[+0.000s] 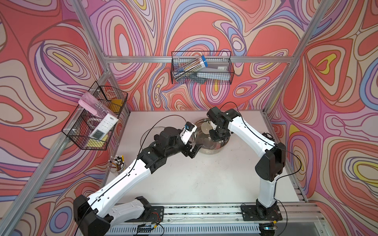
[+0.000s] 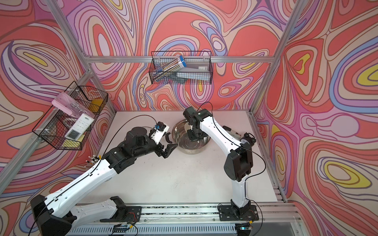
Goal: Stir the soup with a spoon
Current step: Stir the soup in the pan with a stick.
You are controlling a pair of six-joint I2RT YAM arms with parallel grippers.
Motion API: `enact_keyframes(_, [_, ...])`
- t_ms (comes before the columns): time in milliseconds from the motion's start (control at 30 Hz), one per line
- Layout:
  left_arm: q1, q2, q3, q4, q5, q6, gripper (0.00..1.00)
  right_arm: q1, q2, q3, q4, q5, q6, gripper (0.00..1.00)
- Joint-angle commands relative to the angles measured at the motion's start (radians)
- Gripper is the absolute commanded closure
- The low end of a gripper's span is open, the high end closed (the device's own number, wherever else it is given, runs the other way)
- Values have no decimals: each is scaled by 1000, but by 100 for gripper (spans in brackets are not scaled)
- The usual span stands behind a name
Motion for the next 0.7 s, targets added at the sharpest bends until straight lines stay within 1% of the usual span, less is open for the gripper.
enact_keyframes(0, [-9,-4,22,31,-36,60,1,37,-4,5,-20,-32,-7,100])
enact_keyframes(233, [-9,3,27,22,-33,82,1,67,-109,-116,-16,-42,37,100])
enact_keyframes(500, [-11,-4,19,19,-17,61,1,63,-233,-255,-49,12,84,100])
enact_keyframes(567, [-11,-9,14,21,-17,57,1,51,-246,-277,-58,31,91,100])
enact_keyframes(667, [-12,-18,8,20,-13,47,1,3,-259,-298,-49,43,96,100])
